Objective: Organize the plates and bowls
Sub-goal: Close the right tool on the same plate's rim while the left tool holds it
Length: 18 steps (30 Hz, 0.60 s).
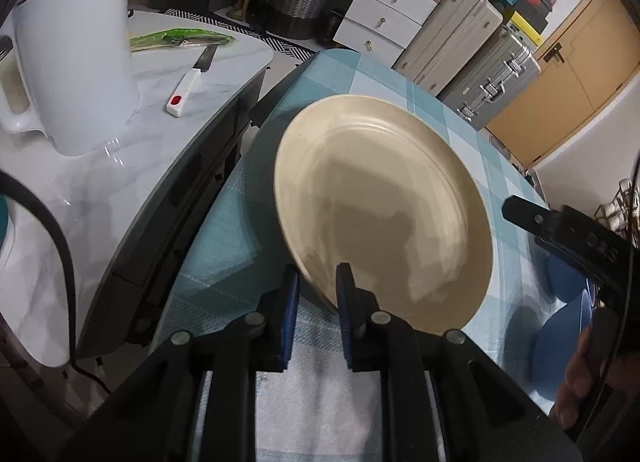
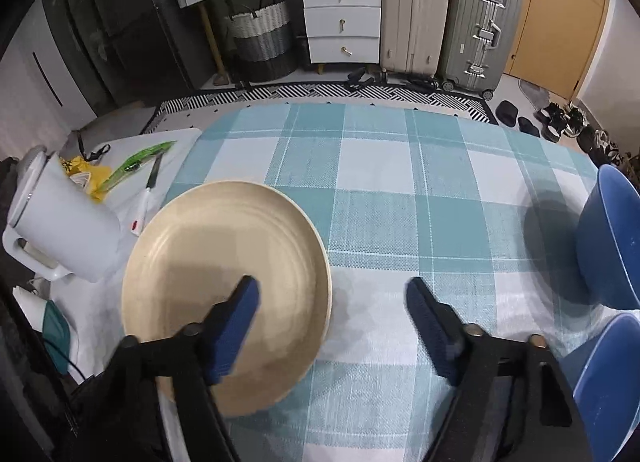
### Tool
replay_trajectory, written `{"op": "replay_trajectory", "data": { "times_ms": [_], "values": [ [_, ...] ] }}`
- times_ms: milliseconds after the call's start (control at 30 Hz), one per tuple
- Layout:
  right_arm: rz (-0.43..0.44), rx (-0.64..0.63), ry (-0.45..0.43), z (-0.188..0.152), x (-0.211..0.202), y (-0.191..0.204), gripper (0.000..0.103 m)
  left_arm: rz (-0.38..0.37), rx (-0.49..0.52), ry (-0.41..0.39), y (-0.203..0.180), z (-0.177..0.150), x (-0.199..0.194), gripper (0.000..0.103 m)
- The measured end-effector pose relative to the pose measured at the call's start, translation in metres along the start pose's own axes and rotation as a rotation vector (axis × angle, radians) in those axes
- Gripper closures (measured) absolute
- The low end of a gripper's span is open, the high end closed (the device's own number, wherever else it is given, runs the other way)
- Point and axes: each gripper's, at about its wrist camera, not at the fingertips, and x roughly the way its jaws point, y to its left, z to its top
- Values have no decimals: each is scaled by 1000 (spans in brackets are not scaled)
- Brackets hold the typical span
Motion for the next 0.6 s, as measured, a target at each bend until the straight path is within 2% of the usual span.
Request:
{"op": "replay_trajectory", "data": {
  "times_ms": [67,133,333,533,600],
  "values": [
    [9,-3,37,0,8,1,45,-1,10,6,1,1,0,87],
    [14,5,54,-1,13,-1,50,5,23,9,-1,1,0,87],
    [20,-8,64,-2,20,-1,68,22,47,21,-2,1,2,87],
    [12,-9,63,-3,21,0,80,35,59,34,-3,0,6,88],
    [9,-11,66,-4,22,1,88,37,63,32,-4,0,7,88]
  ]
}}
